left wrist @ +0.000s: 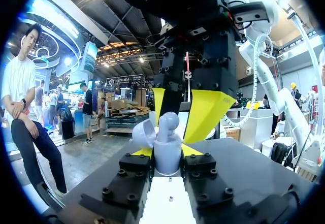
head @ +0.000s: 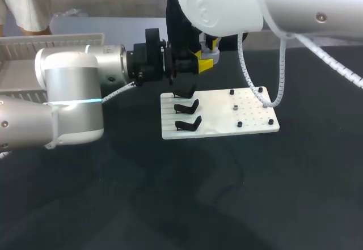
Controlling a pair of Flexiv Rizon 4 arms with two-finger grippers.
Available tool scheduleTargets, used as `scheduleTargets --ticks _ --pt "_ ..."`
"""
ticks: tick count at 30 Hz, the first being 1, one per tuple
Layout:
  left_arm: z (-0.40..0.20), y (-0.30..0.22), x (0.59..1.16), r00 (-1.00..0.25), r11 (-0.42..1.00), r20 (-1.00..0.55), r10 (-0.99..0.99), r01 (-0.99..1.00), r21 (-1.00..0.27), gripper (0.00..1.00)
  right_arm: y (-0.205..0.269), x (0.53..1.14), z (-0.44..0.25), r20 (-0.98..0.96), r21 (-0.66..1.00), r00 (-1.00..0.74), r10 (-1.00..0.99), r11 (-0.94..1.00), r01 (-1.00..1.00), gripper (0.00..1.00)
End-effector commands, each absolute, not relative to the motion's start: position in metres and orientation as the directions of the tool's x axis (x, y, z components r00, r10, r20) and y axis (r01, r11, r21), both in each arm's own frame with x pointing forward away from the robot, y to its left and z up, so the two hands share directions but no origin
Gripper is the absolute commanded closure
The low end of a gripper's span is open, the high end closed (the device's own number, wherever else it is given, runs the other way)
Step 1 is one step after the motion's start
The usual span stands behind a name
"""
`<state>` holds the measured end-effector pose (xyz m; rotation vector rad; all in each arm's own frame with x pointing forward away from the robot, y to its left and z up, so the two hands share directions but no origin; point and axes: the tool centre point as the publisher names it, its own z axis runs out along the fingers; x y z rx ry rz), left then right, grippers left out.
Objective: Pick up each earbud case from the left stands, insert the matching earbuds, close the lid, and place the case in the box.
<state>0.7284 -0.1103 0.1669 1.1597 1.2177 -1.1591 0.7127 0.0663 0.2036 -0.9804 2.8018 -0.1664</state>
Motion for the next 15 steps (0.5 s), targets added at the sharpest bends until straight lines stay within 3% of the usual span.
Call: scheduleTargets --ticks 1,15 --pt "0.168 -0.11 0.725 0.018 0.068 -1.0 -0.016 0.998 0.017 1.0 0.063 0.715 0.204 -0.128 -0.154 -0.779 -0.614 0.788 -0.596 0.62" --pt "0.168 -0.11 0.725 0.018 0.068 -1.0 -0.016 0.998 0.017 1.0 0.061 0.714 0.223 -0.189 -0.117 -0.81 -0.555 0.832 -0.542 0.6"
